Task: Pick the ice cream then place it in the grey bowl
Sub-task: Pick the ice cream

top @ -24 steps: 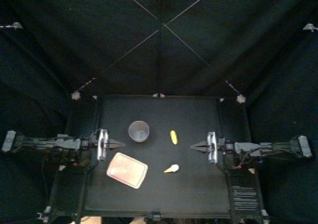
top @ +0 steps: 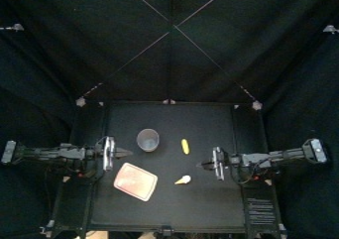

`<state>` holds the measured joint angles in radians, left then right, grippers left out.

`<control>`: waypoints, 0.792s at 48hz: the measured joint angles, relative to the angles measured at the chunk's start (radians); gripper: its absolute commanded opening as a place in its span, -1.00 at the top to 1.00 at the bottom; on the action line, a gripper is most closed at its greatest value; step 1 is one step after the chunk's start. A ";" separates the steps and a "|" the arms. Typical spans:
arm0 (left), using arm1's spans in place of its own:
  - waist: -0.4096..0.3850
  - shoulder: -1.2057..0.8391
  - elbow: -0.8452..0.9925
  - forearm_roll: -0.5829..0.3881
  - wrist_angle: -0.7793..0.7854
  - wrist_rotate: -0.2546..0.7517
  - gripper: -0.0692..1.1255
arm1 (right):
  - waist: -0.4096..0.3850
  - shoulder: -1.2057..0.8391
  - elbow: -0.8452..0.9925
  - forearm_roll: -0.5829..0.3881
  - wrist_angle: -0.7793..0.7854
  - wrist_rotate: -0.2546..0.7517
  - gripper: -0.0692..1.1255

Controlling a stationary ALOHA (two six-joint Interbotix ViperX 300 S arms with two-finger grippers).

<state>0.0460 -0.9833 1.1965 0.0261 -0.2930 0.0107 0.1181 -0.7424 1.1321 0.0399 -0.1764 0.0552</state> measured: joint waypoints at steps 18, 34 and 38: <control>-0.002 -0.002 0.008 0.000 0.000 0.000 0.94 | 0.077 0.249 -0.035 0.104 -0.014 -0.002 -0.58; -0.005 -0.002 0.008 0.000 -0.002 0.000 0.94 | 0.077 0.500 -0.117 0.110 -0.015 -0.002 -0.79; -0.005 0.000 0.006 0.000 0.000 0.000 0.94 | 0.077 0.565 -0.141 0.110 -0.014 -0.002 -0.79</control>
<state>0.0414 -0.9833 1.2026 0.0261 -0.2930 0.0107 0.1948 -0.1779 0.9910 0.1503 -0.1902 0.0537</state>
